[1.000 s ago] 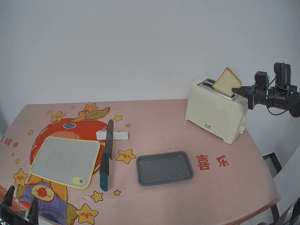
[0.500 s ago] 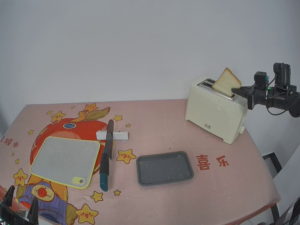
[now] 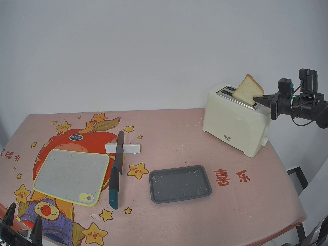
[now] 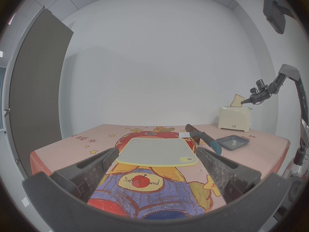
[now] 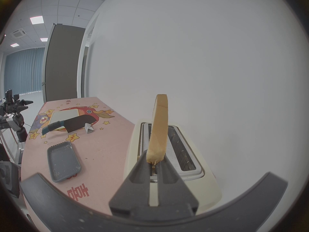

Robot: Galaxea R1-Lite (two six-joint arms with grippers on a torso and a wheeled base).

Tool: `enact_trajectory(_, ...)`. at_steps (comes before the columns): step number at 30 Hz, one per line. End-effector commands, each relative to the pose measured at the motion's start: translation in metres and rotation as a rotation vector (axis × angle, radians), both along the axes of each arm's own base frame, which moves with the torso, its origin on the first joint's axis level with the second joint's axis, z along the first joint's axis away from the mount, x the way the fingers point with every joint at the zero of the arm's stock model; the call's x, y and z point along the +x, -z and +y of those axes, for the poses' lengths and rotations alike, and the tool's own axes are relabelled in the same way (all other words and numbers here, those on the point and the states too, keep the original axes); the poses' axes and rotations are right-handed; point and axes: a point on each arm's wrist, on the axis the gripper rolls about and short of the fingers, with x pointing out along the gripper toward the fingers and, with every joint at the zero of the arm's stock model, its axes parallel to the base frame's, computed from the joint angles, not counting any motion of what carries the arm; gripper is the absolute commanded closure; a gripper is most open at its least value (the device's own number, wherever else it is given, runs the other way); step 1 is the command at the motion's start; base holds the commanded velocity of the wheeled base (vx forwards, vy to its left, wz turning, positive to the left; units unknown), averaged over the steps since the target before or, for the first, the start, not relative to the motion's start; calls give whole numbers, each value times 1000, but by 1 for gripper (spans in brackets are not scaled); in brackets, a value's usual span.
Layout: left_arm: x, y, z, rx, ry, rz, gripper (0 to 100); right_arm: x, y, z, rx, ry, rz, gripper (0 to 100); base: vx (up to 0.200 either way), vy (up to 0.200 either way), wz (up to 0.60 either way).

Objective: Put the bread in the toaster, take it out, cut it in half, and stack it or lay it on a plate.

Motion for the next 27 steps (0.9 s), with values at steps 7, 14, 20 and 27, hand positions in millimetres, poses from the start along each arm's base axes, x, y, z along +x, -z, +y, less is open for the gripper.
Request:
enact_trajectory(7,0,5,0,0,0,4,0,-1,-1,0,-1,-1,-4,0,0,0,0)
enact_trajectory(14,0,5,0,0,0,4,0,-1,-2,0,0,0,-14,0,0,0,0)
enact_trajectory(20,0,5,0,0,-2,4,0,-2,-3,1,1,-3,-17,0,0,0,0)
enact_trajectory(27,0,5,0,0,0,4,0,-2,-2,0,3,1,-14,0,0,0,0)
